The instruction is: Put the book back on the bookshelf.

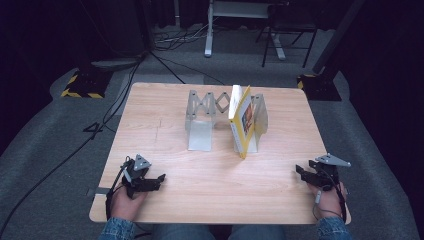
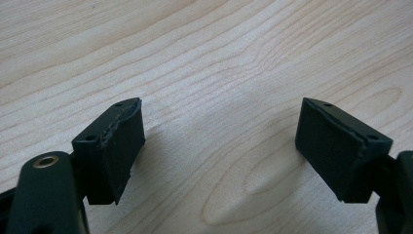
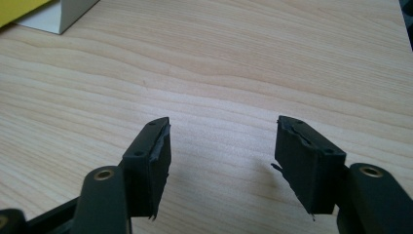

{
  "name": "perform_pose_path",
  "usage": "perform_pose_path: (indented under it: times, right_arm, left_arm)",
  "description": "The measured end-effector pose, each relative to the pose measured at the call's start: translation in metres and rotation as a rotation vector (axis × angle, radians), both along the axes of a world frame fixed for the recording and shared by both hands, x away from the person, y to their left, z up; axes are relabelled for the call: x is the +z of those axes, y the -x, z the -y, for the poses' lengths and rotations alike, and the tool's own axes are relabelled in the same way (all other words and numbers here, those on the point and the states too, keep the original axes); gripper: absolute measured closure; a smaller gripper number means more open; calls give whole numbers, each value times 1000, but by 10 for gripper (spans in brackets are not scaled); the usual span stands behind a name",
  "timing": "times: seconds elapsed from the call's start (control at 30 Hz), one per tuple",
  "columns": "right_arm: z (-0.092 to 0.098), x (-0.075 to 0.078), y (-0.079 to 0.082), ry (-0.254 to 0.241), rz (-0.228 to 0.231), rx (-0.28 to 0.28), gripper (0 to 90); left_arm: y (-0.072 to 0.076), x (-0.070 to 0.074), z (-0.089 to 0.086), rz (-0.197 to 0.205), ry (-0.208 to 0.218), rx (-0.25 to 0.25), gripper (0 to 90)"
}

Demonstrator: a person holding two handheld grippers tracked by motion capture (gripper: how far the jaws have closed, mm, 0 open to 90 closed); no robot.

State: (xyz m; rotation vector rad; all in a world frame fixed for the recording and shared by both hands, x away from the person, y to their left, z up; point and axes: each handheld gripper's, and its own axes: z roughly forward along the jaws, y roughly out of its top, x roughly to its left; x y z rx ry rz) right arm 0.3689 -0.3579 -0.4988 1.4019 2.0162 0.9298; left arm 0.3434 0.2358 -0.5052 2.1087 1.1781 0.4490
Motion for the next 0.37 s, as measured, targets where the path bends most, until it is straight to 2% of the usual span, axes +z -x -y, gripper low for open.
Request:
perform_pose_path:
  times: [0.07, 0.23, 0.27, 0.37]
  right_arm:
    - [-1, -4, 1, -6, 8, -7, 385]
    - [-3, -5, 0, -6, -21, 7, 364]
    - [-4, -5, 0, -6, -28, 29, 316]
    - [-5, -5, -1, -2, -35, 35, 241]
  left_arm:
    - [0, 0, 0, 0, 0, 0, 187]
    - [0, 0, 0, 1, -1, 0, 187]
    - [0, 0, 0, 0, -1, 0, 187]
    - [0, 0, 0, 2, -2, -1, 187]
